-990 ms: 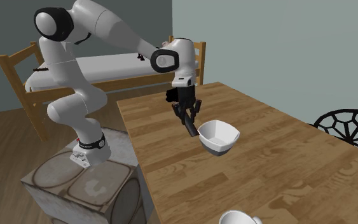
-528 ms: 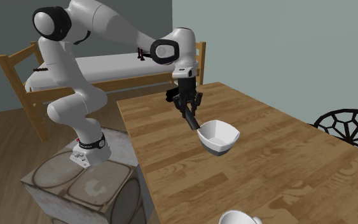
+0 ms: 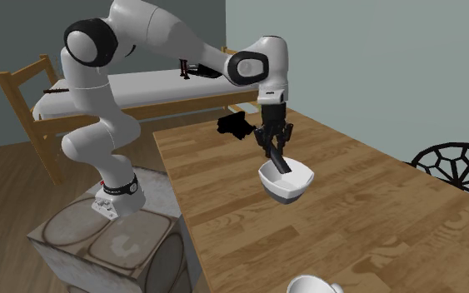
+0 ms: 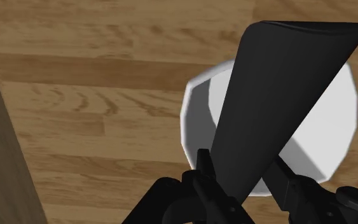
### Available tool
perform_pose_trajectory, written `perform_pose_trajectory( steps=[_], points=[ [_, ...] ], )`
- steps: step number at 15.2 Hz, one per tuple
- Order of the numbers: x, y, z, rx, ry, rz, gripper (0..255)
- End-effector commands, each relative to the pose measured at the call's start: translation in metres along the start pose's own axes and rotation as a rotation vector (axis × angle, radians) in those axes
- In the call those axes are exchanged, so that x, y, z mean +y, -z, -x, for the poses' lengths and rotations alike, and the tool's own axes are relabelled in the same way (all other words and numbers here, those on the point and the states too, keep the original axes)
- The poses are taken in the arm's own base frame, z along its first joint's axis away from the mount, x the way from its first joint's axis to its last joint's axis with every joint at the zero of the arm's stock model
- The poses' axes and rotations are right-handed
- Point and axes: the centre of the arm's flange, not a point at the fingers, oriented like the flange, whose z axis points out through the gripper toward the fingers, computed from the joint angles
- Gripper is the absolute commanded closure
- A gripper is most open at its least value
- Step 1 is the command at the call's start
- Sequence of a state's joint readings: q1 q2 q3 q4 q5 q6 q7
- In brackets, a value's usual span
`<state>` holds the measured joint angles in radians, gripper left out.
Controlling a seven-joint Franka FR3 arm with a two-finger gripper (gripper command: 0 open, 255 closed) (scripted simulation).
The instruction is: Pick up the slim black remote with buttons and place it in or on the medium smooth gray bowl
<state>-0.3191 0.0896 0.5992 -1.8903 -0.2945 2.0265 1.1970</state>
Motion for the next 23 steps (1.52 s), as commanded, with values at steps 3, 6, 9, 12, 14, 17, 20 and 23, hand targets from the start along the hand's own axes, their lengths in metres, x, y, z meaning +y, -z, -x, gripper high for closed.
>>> perform_pose_trajectory(
  steps=[3,6,9,12,14,17,20,23],
  points=[
    [-0.041,-0.014,-0.03,0.001,0.0,0.0,255],
    [-0.046,-0.025,-0.031,0.001,0.0,0.0,255],
    [-0.047,-0.041,-0.028,0.001,0.0,0.0,255],
    [-0.047,-0.056,-0.024,0.001,0.0,0.0,255],
    [-0.048,-0.071,-0.021,0.001,0.0,0.0,255],
    [-0.048,-0.071,-0.021,0.001,0.0,0.0,255],
    [-0.048,-0.071,-0.021,0.001,0.0,0.0,255],
    [-0.048,-0.071,-0.021,0.001,0.0,0.0,0]
  ],
)
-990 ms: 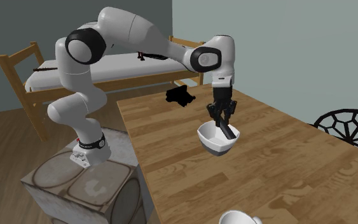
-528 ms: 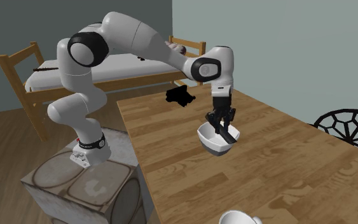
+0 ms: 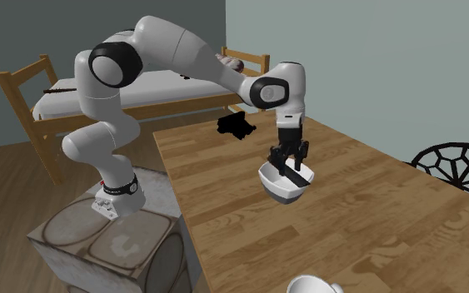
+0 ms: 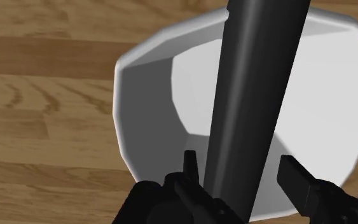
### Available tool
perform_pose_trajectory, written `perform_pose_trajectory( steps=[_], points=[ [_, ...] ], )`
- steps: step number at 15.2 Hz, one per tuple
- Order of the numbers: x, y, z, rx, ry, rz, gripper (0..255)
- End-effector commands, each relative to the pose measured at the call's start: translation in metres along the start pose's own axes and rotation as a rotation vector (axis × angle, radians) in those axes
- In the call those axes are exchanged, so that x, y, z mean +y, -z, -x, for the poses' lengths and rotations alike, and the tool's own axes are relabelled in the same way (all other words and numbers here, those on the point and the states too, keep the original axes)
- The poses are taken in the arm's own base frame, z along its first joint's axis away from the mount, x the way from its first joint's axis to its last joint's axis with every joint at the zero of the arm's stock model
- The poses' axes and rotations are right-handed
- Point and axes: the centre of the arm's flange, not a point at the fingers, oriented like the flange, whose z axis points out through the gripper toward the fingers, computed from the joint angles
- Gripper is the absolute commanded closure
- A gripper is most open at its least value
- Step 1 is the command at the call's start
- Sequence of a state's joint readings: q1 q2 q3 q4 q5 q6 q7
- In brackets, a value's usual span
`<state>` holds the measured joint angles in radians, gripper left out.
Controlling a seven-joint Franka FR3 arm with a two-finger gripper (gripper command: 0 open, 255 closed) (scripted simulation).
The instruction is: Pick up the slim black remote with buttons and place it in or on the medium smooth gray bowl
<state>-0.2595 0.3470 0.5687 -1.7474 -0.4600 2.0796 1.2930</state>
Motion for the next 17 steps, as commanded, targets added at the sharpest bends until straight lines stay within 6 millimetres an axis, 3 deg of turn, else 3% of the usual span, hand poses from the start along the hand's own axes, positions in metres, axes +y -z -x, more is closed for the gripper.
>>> perform_pose_trajectory(
  steps=[1,5,9,17],
  points=[
    [0.0,-0.001,0.0,-0.001,0.0,0.001,0],
    [0.0,0.0,0.0,-0.001,0.0,0.001,0],
    [0.0,0.05,0.0,-0.001,0.0,0.001,0],
    [0.0,0.05,0.0,-0.001,0.0,0.001,0]
  ],
)
